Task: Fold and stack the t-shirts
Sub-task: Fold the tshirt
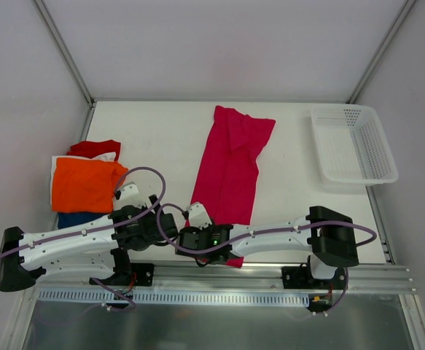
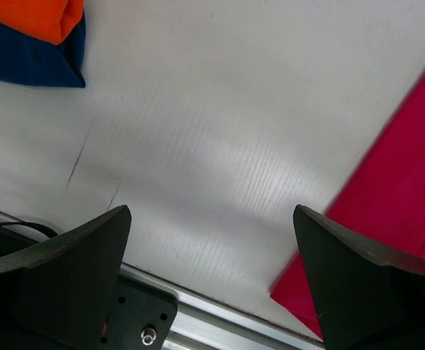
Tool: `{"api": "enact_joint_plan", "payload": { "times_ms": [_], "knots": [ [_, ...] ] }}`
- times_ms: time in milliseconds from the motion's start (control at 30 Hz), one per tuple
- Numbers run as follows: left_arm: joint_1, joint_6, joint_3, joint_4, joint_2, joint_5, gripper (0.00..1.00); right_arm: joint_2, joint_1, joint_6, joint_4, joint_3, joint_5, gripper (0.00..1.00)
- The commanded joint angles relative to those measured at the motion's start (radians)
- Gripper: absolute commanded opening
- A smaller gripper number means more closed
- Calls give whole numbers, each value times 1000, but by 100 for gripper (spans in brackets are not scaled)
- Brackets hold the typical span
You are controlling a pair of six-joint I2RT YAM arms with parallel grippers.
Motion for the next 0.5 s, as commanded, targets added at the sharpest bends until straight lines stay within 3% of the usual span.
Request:
{"api": "enact_joint_plan", "payload": {
  "times_ms": [0,267,467],
  "knots": [
    [-10,-18,-17,-27,-2,-16,96,35,-1,34,-13,41,25,47],
    [-10,-6,-14,-27,-14,-15,96,71,-1,46,39,30,-9,33],
    [-10,-6,-13,-27,9,-7,96,58,-1,43,43,19,-15,0]
  ]
}}
